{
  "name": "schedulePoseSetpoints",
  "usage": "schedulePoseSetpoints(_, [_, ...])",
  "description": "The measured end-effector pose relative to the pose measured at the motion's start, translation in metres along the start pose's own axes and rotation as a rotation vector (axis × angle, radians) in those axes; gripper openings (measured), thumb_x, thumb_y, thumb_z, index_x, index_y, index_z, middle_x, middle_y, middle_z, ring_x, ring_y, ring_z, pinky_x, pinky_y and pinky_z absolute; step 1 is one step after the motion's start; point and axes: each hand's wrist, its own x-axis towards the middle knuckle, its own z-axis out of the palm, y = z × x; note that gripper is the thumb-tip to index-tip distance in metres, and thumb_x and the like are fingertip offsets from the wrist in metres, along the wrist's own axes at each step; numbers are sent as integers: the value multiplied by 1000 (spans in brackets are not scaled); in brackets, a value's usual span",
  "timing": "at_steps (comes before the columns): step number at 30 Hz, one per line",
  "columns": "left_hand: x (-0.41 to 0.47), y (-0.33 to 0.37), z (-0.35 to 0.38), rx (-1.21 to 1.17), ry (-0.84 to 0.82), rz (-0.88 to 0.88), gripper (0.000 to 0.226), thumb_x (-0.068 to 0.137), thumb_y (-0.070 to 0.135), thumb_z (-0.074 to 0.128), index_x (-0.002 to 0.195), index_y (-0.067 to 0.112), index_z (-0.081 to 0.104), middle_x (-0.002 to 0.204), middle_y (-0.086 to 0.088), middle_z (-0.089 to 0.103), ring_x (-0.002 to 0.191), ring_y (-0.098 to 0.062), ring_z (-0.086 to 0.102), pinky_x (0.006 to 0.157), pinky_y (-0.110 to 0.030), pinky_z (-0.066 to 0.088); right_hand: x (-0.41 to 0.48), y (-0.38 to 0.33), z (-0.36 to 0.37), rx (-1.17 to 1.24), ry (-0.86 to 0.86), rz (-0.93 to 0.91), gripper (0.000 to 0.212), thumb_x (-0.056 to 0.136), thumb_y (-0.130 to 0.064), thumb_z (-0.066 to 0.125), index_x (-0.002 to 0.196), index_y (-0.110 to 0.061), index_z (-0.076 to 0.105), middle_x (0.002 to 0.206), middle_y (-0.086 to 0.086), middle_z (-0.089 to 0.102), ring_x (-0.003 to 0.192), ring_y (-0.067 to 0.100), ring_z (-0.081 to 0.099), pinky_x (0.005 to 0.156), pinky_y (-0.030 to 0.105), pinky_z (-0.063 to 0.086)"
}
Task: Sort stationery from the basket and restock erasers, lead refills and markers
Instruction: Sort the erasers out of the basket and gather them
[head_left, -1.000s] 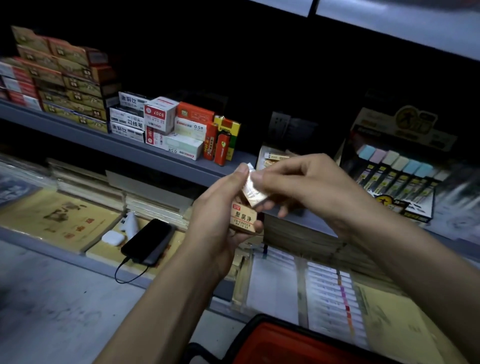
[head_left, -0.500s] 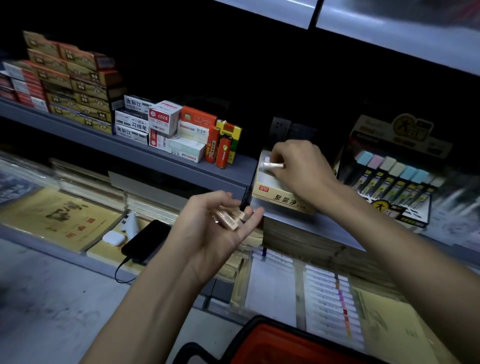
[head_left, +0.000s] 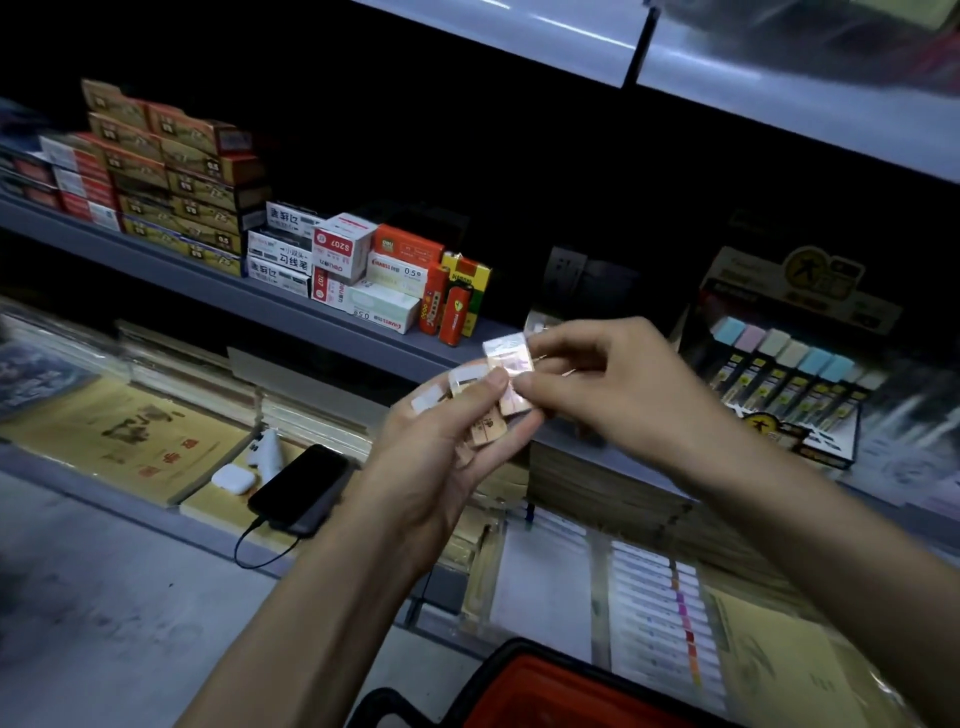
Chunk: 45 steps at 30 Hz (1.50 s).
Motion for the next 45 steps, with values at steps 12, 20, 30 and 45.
schedulePoseSetpoints(12, [8,-4,1,-109,116,-92,24,98,-3,53,118,-9,65,112,-32,71,99,-35,75,81,-45,63,74,56,-17,-441,476,-22,9,82,-23,76,88,-27,71,77,-8,70,75,12,69,69,35,59])
schedulePoseSetpoints(20, [9,-5,-1,61,159,56,27,86,11,75,113,7,70,101,-15,78,91,-18,77,65,-27,63,84,69,-10,-588,277,30,7,89,-26,72,91,-24,79,87,1,76,90,22,71,78,31,54])
schedulePoseSetpoints(30, [10,-15,6,266,91,90,26,89,21,73,110,6,75,92,-7,76,70,-9,65,48,-17,46,-10,5,-14,206,0,166,23,80,1,82,102,-1,74,81,10,72,57,8,66,51,19,52])
schedulePoseSetpoints(45, [9,-10,6,-23,119,55,35,100,15,45,123,4,68,117,-12,51,103,-26,51,82,-33,50,65,64,-13,-876,204,72,12,86,-7,74,98,-5,71,91,14,66,89,37,63,64,36,47])
